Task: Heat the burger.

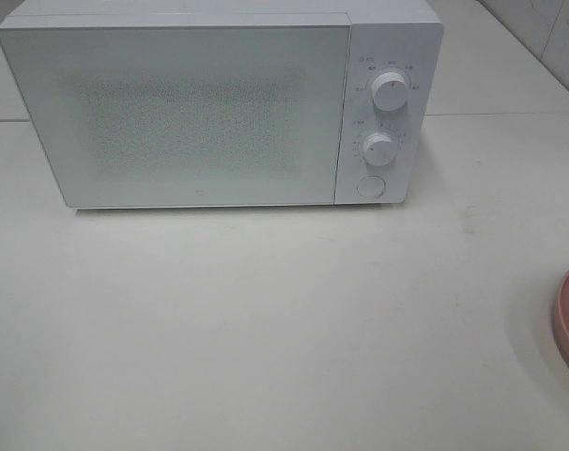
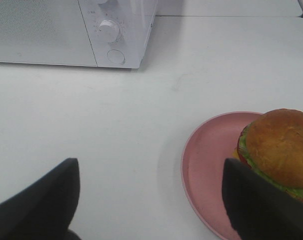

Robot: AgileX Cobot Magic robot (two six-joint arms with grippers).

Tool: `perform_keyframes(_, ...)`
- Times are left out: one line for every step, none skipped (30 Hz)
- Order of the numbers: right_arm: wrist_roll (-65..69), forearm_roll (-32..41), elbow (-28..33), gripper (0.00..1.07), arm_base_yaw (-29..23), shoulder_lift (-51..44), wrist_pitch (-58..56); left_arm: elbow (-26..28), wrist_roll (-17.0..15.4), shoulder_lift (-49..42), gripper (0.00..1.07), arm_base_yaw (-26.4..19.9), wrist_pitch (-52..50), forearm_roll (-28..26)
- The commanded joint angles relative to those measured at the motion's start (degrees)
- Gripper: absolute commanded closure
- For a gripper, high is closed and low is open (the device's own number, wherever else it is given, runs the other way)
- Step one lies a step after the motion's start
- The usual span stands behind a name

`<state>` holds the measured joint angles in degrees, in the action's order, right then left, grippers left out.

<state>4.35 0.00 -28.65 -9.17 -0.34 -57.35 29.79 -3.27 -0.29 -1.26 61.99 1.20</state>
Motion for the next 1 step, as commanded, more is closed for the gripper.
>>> perform_keyframes(-0.23, 0.0, 0.11, 0.32, 0.29, -1.2, 0.29, -0.11, 0.06, -0.97, 0.08, 0.06, -0.69, 0.0)
